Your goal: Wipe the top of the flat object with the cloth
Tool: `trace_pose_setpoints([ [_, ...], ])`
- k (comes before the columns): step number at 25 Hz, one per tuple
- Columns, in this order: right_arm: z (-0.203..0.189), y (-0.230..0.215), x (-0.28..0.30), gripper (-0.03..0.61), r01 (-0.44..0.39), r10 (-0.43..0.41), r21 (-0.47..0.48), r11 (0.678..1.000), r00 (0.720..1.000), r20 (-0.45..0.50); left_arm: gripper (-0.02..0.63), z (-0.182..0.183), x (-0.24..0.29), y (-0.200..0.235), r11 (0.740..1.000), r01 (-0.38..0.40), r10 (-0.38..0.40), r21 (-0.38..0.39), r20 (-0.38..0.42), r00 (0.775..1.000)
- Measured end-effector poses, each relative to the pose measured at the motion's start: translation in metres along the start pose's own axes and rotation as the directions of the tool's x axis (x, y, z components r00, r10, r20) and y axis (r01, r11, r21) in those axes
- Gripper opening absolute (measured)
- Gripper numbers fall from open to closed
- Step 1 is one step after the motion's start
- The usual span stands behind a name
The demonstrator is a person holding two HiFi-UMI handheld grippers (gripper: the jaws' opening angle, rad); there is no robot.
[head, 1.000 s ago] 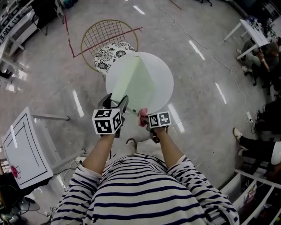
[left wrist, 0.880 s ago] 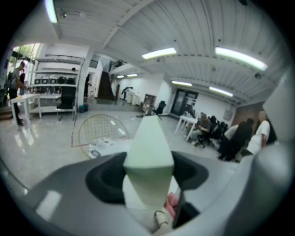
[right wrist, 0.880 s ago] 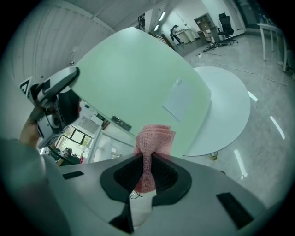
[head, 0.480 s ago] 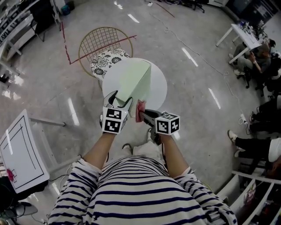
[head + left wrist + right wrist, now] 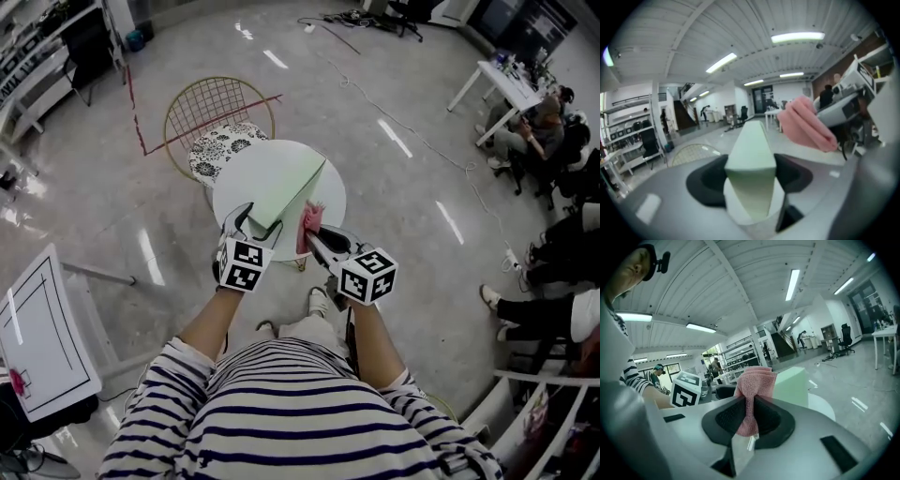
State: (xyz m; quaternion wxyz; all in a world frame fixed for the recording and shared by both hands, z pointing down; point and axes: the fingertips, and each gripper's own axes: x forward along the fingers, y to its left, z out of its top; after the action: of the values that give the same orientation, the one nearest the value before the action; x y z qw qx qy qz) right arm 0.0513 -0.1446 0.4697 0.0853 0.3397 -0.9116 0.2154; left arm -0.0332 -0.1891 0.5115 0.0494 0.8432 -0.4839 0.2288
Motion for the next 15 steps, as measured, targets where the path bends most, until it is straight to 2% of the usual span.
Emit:
trace_pose_setpoints([
  [4,0.013,0.008,-0.004,0.049,-0.006,0.008,-0.045,0.999,0.999,0.036,0.330,0.002,-0.001,-0.004,0.998,0.001,-0.002,0.062,0.025,1.000],
  [10,0.029,0.022,-0.010,0.049,-0.004,0.014,-0.109,0.994,0.996,0.092,0.349,0.016,-0.017,-0.003,0.998,-0.002,-0.003,0.061,0.083,0.997],
  [12,0.034,0.028,-0.012,0.049,-0.004,0.020,-0.146,0.989,0.994,0.107,0.348,0.019,-0.028,-0.001,1.000,-0.001,-0.001,0.020,0.109,0.994],
  [15,0.038,0.039,-0.014,0.049,-0.005,0.029,-0.202,0.979,0.992,0.120,0.344,0.025,-0.047,0.005,0.994,0.028,-0.009,-0.108,0.173,0.985],
])
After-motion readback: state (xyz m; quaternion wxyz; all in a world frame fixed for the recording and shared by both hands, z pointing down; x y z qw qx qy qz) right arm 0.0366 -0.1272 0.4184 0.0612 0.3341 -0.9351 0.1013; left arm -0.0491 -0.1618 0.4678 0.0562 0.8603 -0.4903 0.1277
